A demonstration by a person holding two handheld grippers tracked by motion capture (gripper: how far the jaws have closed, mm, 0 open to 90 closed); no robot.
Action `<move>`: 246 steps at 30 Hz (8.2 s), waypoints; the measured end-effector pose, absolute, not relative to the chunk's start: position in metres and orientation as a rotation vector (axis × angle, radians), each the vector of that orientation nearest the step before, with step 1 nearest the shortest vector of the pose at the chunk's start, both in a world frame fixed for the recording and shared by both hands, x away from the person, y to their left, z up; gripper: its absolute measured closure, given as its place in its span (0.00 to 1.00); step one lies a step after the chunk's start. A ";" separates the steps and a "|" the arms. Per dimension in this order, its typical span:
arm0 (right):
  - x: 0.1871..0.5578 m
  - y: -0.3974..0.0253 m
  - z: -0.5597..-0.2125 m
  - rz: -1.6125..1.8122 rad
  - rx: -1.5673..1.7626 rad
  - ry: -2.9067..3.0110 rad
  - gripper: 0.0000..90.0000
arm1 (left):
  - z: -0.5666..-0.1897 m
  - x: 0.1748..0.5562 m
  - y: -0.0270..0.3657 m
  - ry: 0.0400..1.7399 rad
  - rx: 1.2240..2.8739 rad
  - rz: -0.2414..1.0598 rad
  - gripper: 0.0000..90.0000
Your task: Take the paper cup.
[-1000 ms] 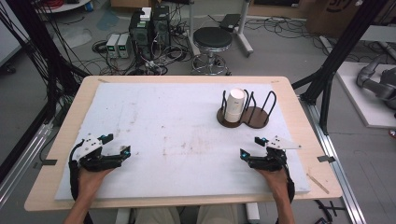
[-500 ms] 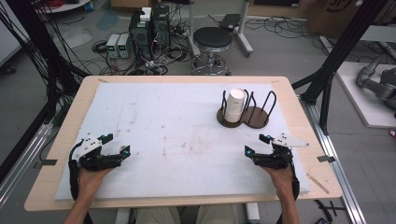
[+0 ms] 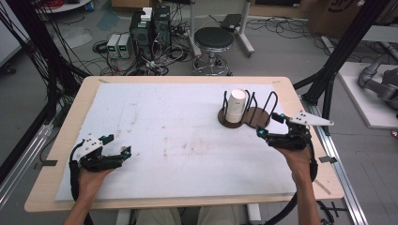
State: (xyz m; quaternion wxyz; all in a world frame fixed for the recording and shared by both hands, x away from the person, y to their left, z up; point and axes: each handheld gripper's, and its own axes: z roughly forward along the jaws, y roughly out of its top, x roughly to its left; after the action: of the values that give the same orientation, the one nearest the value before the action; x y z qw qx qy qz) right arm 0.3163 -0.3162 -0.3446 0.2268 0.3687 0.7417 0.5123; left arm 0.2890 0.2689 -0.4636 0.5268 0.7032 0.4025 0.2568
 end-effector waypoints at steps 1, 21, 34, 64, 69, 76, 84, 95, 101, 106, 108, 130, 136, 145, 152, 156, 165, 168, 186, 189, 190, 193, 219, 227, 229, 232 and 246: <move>0.318 -0.316 -0.339 1.413 1.010 2.045 0.18 | -0.464 0.289 0.269 0.962 1.681 0.613 0.15; 0.361 -0.315 -0.295 1.312 0.960 2.161 0.18 | -0.464 0.289 0.267 0.956 1.690 0.618 0.15; 0.415 -0.307 -0.277 1.233 0.882 2.348 0.18 | -0.463 0.289 0.265 0.943 1.714 0.633 0.15; 0.495 -0.258 -0.266 0.875 0.713 2.708 0.18 | -0.463 0.289 0.262 0.940 1.735 0.642 0.15; 0.502 -0.249 -0.269 0.791 0.695 2.743 0.18 | -0.463 0.289 0.262 0.939 1.740 0.642 0.15; 0.507 -0.241 -0.280 0.700 0.690 2.786 0.18 | -0.463 0.289 0.262 0.937 1.743 0.644 0.15; 0.511 -0.234 -0.289 0.624 0.678 2.814 0.18 | -0.463 0.289 0.261 0.933 1.748 0.645 0.15; 0.515 -0.229 -0.299 0.552 0.672 2.836 0.18 | -0.463 0.289 0.261 0.933 1.750 0.646 0.15; 0.517 -0.228 -0.302 0.527 0.659 2.845 0.19 | -0.463 0.289 0.261 0.931 1.752 0.645 0.15; 0.518 -0.227 -0.303 0.526 0.652 2.851 0.25 | -0.463 0.289 0.261 0.931 1.752 0.645 0.15; 0.518 -0.227 -0.303 0.524 0.653 2.848 0.26 | -0.463 0.289 0.261 0.932 1.753 0.646 0.15; 0.519 -0.227 -0.300 0.521 0.645 2.846 0.40 | -0.463 0.290 0.260 0.935 1.756 0.646 0.15; 0.519 -0.228 -0.299 0.529 0.647 2.840 0.40 | -0.463 0.290 0.260 0.935 1.758 0.645 0.15; 0.517 -0.228 -0.292 0.542 0.655 2.828 0.41 | -0.463 0.289 0.260 0.936 1.759 0.647 0.15; 0.514 -0.230 -0.277 0.585 0.672 2.805 0.42 | -0.463 0.289 0.260 0.937 1.759 0.647 0.15; 0.511 -0.233 -0.265 0.627 0.665 2.792 0.42 | -0.463 0.289 0.260 0.935 1.759 0.649 0.15; 0.504 -0.235 -0.231 0.671 0.654 2.746 0.42 | -0.463 0.289 0.260 0.932 1.763 0.650 0.15; 0.502 -0.235 -0.218 0.692 0.642 2.729 0.42 | -0.463 0.289 0.260 0.934 1.763 0.650 0.15; 0.487 -0.238 -0.199 0.723 0.636 2.698 0.42 | -0.463 0.289 0.260 0.931 1.763 0.649 0.15; 0.480 -0.238 -0.196 0.764 0.624 2.687 0.42 | -0.463 0.289 0.260 0.931 1.764 0.650 0.15; 0.473 -0.238 -0.196 0.795 0.618 2.683 0.42 | -0.463 0.289 0.260 0.930 1.763 0.650 0.15; 0.466 -0.239 -0.196 0.814 0.617 2.678 0.42 | -0.463 0.289 0.260 0.933 1.762 0.651 0.15; 0.352 -0.233 -0.273 1.316 0.557 2.526 0.42 | -0.463 0.289 0.260 0.926 1.759 0.642 0.15; 0.332 -0.221 -0.303 1.437 0.507 2.502 0.42 | -0.463 0.289 0.261 0.925 1.758 0.641 0.15; 0.329 -0.219 -0.310 1.447 0.500 2.499 0.42 | -0.463 0.289 0.261 0.925 1.755 0.641 0.15; 0.325 -0.216 -0.320 1.485 0.502 2.477 0.42 | -0.463 0.289 0.261 0.929 1.753 0.636 0.15; 0.322 -0.209 -0.334 1.527 0.492 2.450 0.42 | -0.463 0.289 0.261 0.929 1.749 0.635 0.15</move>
State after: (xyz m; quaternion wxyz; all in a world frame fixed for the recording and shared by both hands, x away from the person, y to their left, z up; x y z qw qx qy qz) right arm 0.3224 -0.2090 -0.3341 0.1062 0.1669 0.8318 0.5186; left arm 0.2892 0.2613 -0.4633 0.5063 0.7251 0.3854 0.2634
